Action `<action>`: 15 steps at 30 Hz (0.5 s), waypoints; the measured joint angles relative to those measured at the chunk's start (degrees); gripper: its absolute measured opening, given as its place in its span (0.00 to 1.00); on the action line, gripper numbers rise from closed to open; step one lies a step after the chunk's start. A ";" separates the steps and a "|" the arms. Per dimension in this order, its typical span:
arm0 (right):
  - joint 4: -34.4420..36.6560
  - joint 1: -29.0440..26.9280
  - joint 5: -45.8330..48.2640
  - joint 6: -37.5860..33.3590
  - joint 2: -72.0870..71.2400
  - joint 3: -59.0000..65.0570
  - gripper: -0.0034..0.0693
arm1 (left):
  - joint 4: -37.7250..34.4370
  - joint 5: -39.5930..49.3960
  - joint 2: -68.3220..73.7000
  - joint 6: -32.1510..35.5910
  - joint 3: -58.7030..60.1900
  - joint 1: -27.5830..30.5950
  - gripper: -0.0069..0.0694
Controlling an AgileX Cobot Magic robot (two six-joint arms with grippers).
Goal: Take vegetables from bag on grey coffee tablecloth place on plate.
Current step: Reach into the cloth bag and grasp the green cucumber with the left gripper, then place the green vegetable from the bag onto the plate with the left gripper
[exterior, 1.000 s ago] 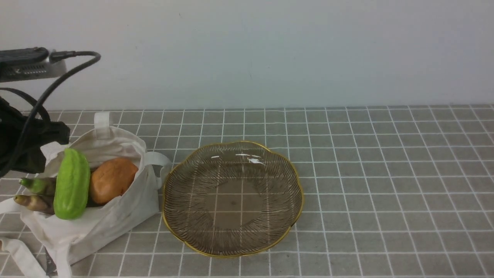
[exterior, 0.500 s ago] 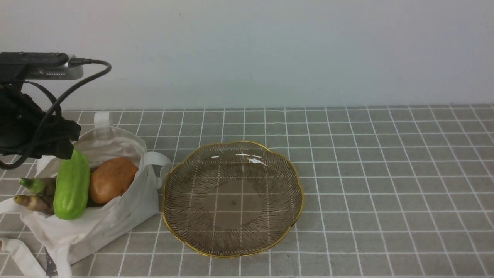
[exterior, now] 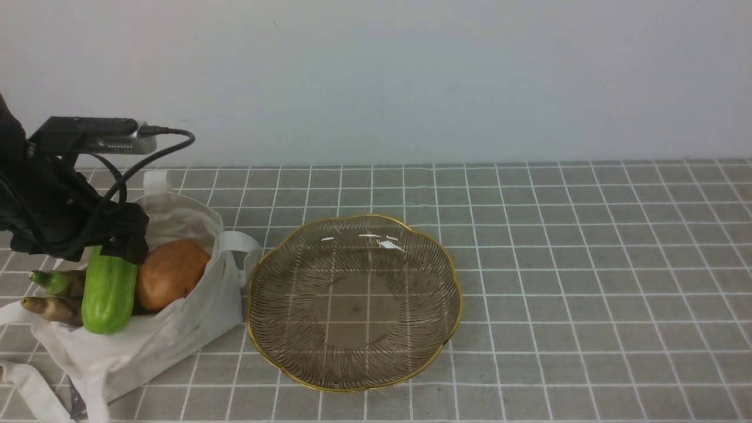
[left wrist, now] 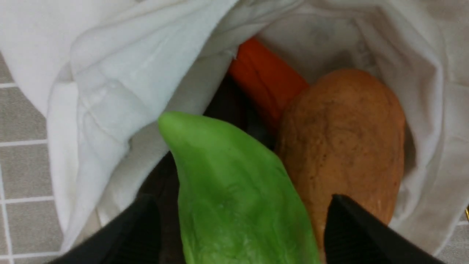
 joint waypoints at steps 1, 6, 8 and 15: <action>0.00 0.00 0.00 0.00 0.00 0.00 0.03 | 0.00 -0.15 0.00 0.00 0.00 0.00 0.64; 0.00 0.00 0.00 0.00 0.00 0.00 0.03 | -0.24 0.67 -0.43 0.00 -0.77 0.00 0.49; 0.00 0.00 0.00 0.00 0.00 0.00 0.03 | -1.45 1.69 -1.76 0.00 -2.56 0.00 0.50; 0.00 0.00 0.00 0.00 0.00 0.00 0.03 | -9.18 4.37 -8.31 1.67 -7.55 -5.26 0.50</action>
